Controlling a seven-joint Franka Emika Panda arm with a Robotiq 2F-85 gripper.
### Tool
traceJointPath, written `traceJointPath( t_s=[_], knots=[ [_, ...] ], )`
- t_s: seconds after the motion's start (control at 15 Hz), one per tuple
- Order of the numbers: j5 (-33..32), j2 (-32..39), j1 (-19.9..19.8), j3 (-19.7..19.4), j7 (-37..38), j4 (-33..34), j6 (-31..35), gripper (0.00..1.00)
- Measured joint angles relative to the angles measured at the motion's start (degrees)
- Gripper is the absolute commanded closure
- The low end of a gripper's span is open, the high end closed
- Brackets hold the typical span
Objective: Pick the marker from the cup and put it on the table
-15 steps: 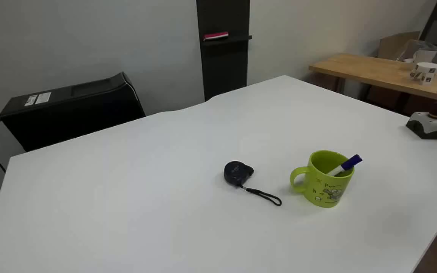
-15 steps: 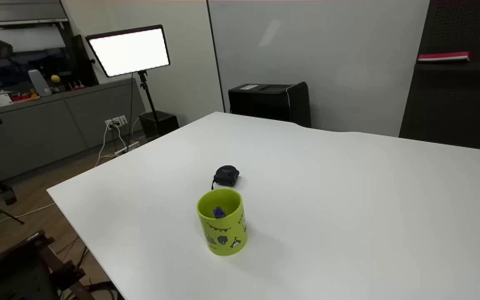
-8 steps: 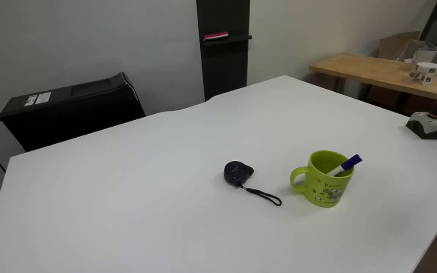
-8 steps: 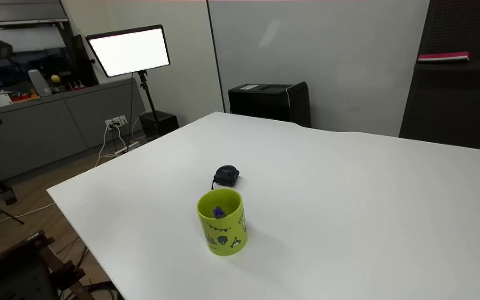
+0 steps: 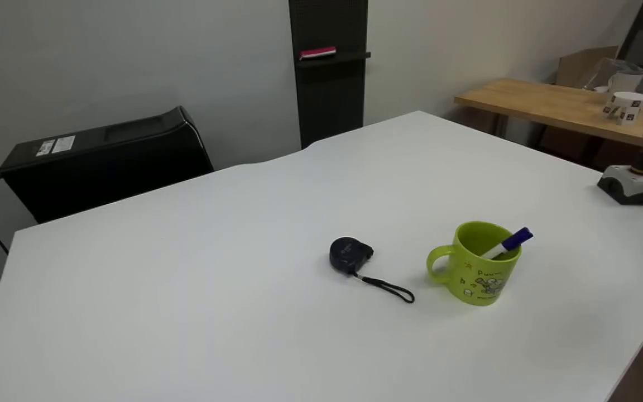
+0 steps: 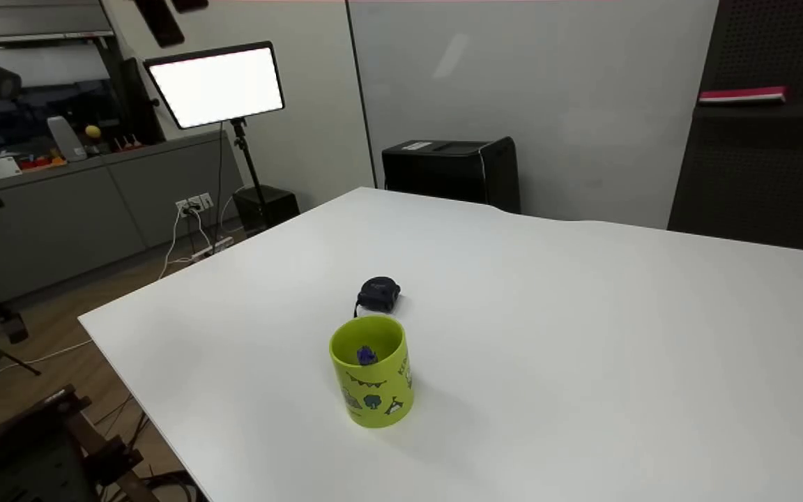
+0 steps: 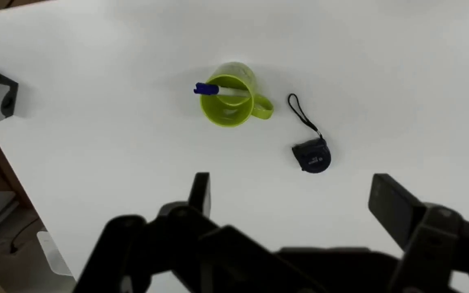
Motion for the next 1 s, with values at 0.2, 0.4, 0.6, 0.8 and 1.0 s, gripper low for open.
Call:
traceJointPath(
  t_s=[0.2, 0.4, 0.6, 0.8, 1.0],
  knots=[
    [0.0, 1.11, -0.04, -0.01, 0.49, -3.85, 0.24, 0.0],
    [0.02, 2.03, -0.08, -0.36, 1.47, -7.92, 0.91, 0.0],
    [0.36, 2.15, -0.24, -2.11, 1.71, -12.16, 4.27, 0.0],
    [1.69, 2.75, -0.9, -5.92, 1.33, -14.32, 8.59, 0.0],
    [2.56, 4.31, -3.34, -10.97, -0.2, -14.27, 12.84, 0.0]
  ],
)
